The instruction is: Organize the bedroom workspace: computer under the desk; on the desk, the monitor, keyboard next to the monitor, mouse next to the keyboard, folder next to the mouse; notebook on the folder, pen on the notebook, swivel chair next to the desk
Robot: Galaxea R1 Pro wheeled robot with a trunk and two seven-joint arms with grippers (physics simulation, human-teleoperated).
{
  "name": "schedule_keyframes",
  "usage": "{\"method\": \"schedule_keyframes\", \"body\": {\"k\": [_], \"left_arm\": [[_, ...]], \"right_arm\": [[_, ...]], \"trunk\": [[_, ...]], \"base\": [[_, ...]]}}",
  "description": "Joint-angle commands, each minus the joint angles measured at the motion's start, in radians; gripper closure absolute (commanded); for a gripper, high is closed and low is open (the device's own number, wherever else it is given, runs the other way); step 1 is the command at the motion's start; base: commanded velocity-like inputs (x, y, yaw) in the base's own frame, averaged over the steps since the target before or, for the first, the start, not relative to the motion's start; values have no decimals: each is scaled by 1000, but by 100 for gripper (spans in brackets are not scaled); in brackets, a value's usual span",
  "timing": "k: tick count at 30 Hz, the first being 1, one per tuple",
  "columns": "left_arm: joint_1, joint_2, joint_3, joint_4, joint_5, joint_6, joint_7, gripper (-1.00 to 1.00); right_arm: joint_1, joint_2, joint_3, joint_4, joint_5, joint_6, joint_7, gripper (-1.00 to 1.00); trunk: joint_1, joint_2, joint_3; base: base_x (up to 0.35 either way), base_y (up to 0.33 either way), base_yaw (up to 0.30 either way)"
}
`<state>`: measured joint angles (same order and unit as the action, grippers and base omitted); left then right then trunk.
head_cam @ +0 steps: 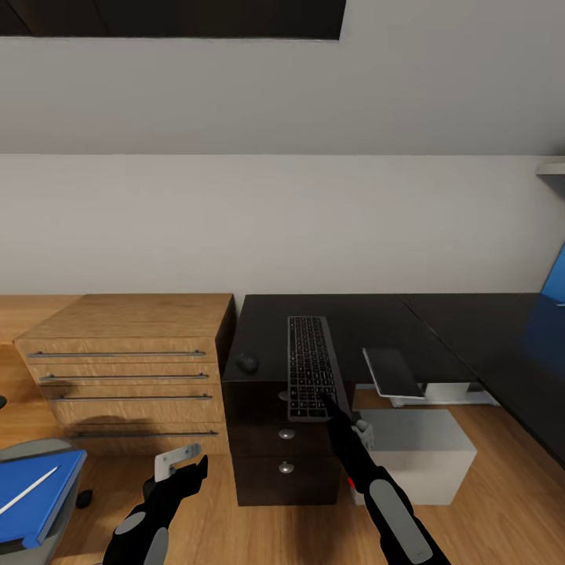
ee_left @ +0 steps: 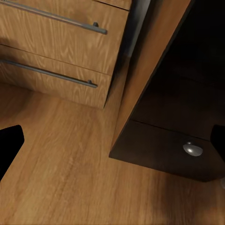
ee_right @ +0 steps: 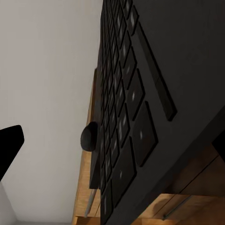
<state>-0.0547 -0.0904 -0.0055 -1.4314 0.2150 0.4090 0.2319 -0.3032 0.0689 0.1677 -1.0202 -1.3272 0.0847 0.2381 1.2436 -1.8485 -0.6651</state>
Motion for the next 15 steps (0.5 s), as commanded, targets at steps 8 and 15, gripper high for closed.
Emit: {"method": "schedule_keyframes", "body": {"k": [8, 15], "left_arm": [[-1, 0, -1, -1, 11, 4, 7, -100], [-1, 0, -1, -1, 11, 4, 7, -100]], "right_arm": [[0, 0, 0, 0, -10, 4, 3, -100], [0, 0, 0, 0, -9, 4, 2, 100]], "trunk": [[0, 0, -1], [0, 0, -1]], "base": [[0, 0, 0], [0, 0, 0]]}}
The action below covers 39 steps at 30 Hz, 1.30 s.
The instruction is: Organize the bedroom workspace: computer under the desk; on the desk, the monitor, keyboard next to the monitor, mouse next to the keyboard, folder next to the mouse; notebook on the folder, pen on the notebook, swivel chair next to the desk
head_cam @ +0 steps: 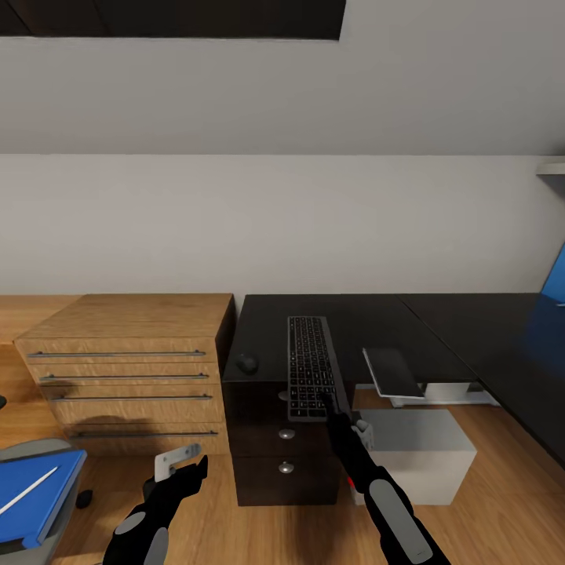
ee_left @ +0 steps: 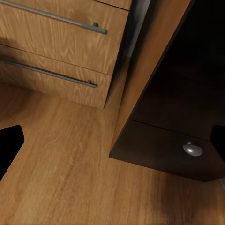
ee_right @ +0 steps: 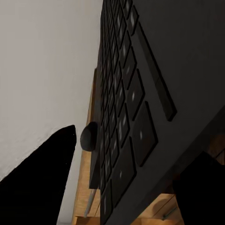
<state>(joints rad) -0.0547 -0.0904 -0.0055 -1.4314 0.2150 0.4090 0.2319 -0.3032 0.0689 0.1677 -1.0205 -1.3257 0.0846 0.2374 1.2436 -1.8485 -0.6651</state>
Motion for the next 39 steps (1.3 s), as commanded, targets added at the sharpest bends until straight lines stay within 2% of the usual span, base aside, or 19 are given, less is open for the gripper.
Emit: {"method": "schedule_keyframes", "body": {"k": [1, 13, 25, 28, 29, 32, 39], "left_arm": [[-1, 0, -1, -1, 11, 4, 7, -100], [-1, 0, -1, -1, 11, 4, 7, -100], [-1, 0, -1, -1, 11, 4, 7, -100], [-1, -1, -1, -1, 10, 4, 8, -100], [-1, -3, -2, 0, 8, 4, 10, -100], [-1, -3, -2, 0, 8, 4, 10, -100], [-1, -5, -2, 0, 6, 4, 10, -100]], "right_arm": [[0, 0, -1, 0, -10, 4, 3, 100], [0, 0, 2, -1, -7, 5, 2, 100], [0, -2, 5, -55, -11, 7, 4, 100], [0, -5, 4, -84, -12, 8, 4, 100], [3, -7, 3, -136, -13, 10, 3, 100], [9, -10, 2, -192, -14, 13, 1, 100], [50, -29, 3, -306, -15, 19, 2, 100]], "trunk": [[0, 0, -1], [0, 0, -1], [-46, 84, 37], [-58, 105, 46], [-61, 112, 49], [-73, 133, 59], [-100, 182, 80]], "base": [[0, 0, 0], [0, 0, 0], [0, 0, 0], [0, 0, 0], [0, 0, 0], [0, 0, 0], [-184, -45, 0]]}}
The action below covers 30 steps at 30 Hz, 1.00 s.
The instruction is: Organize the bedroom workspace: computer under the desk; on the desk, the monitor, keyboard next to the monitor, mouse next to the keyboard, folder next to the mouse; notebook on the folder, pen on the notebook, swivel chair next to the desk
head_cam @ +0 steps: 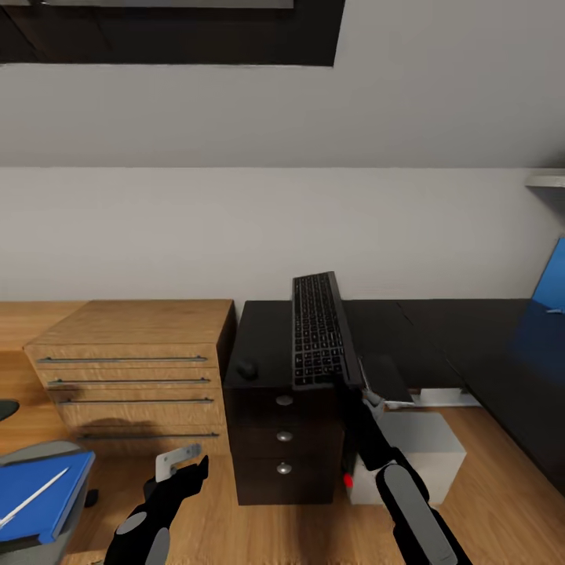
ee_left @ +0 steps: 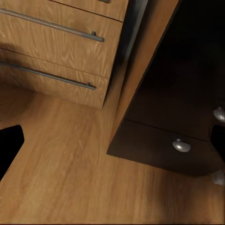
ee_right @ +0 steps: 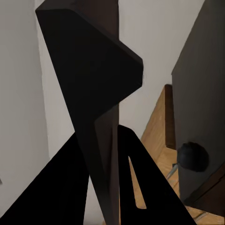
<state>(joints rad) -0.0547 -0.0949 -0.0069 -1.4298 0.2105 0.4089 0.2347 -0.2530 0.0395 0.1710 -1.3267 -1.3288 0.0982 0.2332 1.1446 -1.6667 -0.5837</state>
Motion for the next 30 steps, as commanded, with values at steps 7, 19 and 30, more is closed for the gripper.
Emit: {"method": "schedule_keyframes", "body": {"k": [7, 19, 30], "left_arm": [[-1, 0, -1, -1, 10, 4, 8, -100], [-1, 1, -1, -1, 9, 4, 9, -100], [-1, 0, -13, -1, 8, 5, 9, -100]], "right_arm": [[15, -33, 1, -29, -14, 7, 9, 100], [17, -34, -1, -31, -80, 5, 6, 100], [16, -34, -2, -27, -80, 5, 5, 100]], "trunk": [[-28, 49, 21], [-74, 133, 59], [-116, 210, 93]], "base": [[-327, -123, 0], [-333, -157, 0], [-302, -221, 0]]}}
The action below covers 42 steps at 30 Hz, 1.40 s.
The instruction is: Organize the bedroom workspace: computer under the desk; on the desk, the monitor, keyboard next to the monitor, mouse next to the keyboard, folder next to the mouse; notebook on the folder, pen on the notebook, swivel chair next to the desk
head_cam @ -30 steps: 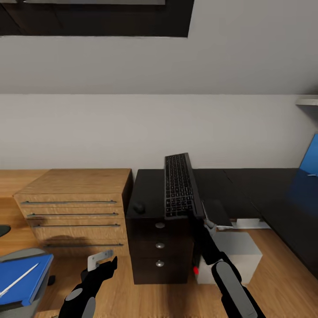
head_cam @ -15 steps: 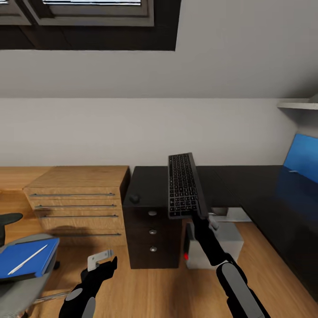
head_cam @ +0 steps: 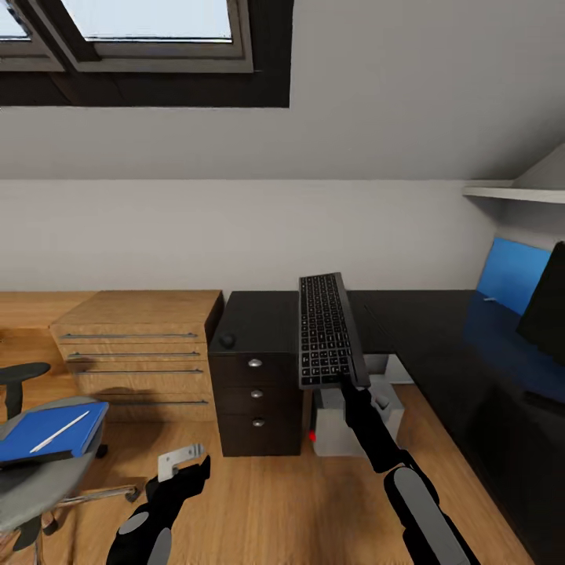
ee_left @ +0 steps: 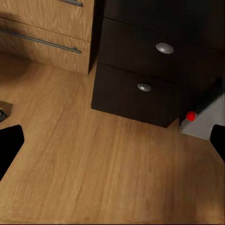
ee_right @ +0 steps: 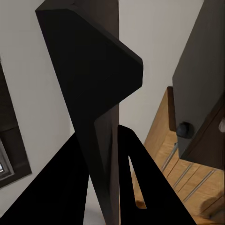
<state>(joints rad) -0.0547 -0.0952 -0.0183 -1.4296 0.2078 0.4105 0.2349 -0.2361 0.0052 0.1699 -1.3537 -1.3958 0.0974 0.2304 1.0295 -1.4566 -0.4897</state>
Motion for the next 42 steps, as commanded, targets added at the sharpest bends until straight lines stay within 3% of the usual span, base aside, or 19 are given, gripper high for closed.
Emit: {"method": "schedule_keyframes", "body": {"k": [1, 17, 34, 42], "left_arm": [[-1, 0, -1, -2, 11, 4, 9, -100], [-1, 1, -2, -2, 12, 4, 9, -100], [-1, 3, -2, -2, 13, 2, 9, -100], [-1, 3, -1, -2, 13, 2, 9, -100]], "right_arm": [[0, 0, -1, 1, -14, 5, 7, 100], [0, -1, -1, 4, -14, 6, 8, 100], [0, -7, -1, 24, -12, 8, 8, 100], [0, -26, -2, 35, -12, 38, 7, 100]], "trunk": [[-5, 7, 2], [-66, 119, 52], [-131, 238, 106], [-162, 294, 131]], "base": [[-293, -241, 0], [-294, -238, 0], [-331, -127, 0], [-338, -102, 0]]}}
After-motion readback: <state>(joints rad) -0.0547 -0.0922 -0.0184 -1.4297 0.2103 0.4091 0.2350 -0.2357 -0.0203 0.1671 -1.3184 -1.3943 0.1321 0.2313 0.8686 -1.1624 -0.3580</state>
